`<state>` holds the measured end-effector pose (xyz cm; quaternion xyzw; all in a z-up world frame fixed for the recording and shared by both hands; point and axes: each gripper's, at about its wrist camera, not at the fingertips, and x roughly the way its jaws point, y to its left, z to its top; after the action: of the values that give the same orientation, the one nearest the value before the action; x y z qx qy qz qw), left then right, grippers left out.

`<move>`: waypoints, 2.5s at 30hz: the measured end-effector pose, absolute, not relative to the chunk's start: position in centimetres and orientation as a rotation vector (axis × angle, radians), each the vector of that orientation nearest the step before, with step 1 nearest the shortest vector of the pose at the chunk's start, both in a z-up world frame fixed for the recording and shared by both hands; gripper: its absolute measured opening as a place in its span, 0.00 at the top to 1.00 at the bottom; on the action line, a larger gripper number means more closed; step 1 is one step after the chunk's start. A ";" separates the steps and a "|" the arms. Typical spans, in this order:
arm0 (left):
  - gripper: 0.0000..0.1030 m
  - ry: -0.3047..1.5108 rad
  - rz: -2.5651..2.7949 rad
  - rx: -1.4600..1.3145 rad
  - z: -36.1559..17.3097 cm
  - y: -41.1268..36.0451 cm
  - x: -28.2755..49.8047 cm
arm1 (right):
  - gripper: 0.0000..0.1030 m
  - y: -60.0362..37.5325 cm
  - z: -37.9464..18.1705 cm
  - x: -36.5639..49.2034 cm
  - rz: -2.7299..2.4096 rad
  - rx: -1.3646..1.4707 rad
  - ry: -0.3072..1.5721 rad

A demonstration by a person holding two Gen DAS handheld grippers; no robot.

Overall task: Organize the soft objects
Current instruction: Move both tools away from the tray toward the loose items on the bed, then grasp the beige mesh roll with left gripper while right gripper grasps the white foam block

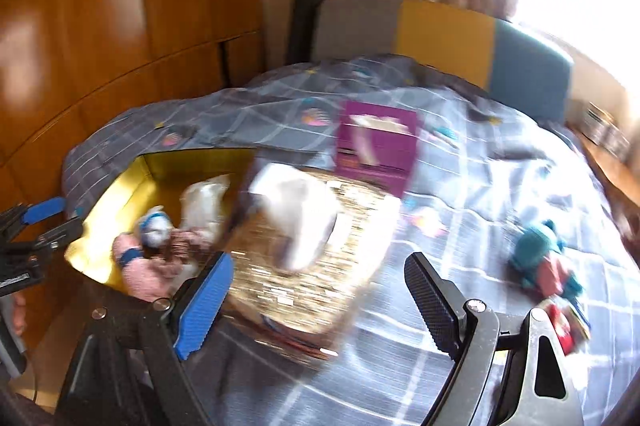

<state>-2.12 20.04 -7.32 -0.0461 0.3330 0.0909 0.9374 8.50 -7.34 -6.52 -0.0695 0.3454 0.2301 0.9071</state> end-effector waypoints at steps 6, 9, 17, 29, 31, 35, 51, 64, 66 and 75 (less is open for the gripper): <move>0.20 0.676 0.138 -0.063 -6.7 18.3 -1.6 | 0.14 -13.6 -7.1 9.4 0.330 -0.072 0.738; 0.20 0.664 0.101 -0.041 -6.2 17.0 -1.1 | 0.13 -17.3 -7.5 9.9 0.253 -0.018 0.748; 0.20 0.641 -0.031 0.010 -4.6 12.5 0.3 | 0.11 -27.3 -7.8 9.9 0.026 0.191 0.737; 0.21 0.724 -0.362 0.074 -4.2 1.3 5.2 | 0.05 -38.2 -8.7 7.3 -0.178 0.478 0.700; 0.22 0.752 -0.423 0.105 -4.8 -1.3 6.1 | 0.04 -38.9 -9.0 6.9 -0.183 0.497 0.700; 0.22 0.827 -0.513 0.160 -7.0 -6.3 7.7 | 0.04 -39.4 -9.9 6.5 -0.173 0.505 0.710; 0.22 1.200 -0.764 0.012 -15.5 -18.2 13.1 | 0.03 -41.0 -11.2 5.6 -0.081 0.662 0.673; 0.22 1.297 -0.677 -0.071 -18.0 -23.8 16.2 | 0.03 -42.2 -12.1 5.4 -0.028 0.757 0.657; 0.22 1.281 -0.683 -0.039 -17.9 -24.4 16.5 | 0.03 -42.5 -12.2 5.4 -0.029 0.776 0.658; 0.23 1.289 -0.593 0.089 -18.8 -25.6 15.6 | 0.03 -42.8 -12.6 5.5 -0.025 0.810 0.662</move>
<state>15.58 -25.62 -18.84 0.0407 0.5914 -0.2722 0.7580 5.47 -42.78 -12.57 0.3869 0.3160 -0.0121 0.8662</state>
